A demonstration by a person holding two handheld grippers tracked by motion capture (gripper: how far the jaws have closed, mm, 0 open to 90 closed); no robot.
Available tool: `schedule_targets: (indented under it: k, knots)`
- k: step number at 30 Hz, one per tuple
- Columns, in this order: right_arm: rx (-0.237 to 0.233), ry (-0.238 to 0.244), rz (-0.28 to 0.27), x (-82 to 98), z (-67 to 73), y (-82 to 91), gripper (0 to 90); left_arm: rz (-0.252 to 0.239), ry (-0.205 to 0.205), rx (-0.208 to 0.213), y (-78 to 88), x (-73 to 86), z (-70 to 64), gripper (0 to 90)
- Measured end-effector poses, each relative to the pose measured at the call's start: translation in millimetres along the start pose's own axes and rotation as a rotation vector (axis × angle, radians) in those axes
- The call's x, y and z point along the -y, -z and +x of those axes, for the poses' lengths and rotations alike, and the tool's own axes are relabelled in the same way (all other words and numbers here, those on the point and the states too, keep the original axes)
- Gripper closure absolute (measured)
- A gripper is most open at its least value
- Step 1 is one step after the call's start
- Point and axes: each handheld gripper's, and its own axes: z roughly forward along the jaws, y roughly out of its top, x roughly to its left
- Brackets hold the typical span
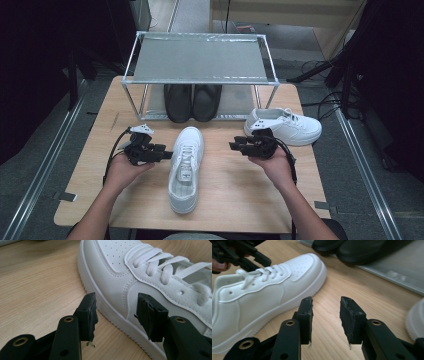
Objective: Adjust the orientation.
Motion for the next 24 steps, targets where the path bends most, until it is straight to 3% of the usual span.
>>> schedule_targets:
  k: [17, 24]
  knots:
    - [0.118, -0.064, 0.011, 0.2, -34.3, 26.4, 61.8, 0.011, -0.018, -0.008, -0.6, 1.0, -3.9, 46.4]
    - [0.162, -0.098, 0.009, -2.0, -51.2, 34.2, 61.3, -0.025, -0.026, -0.01, 6.4, 6.3, -7.7, 46.3]
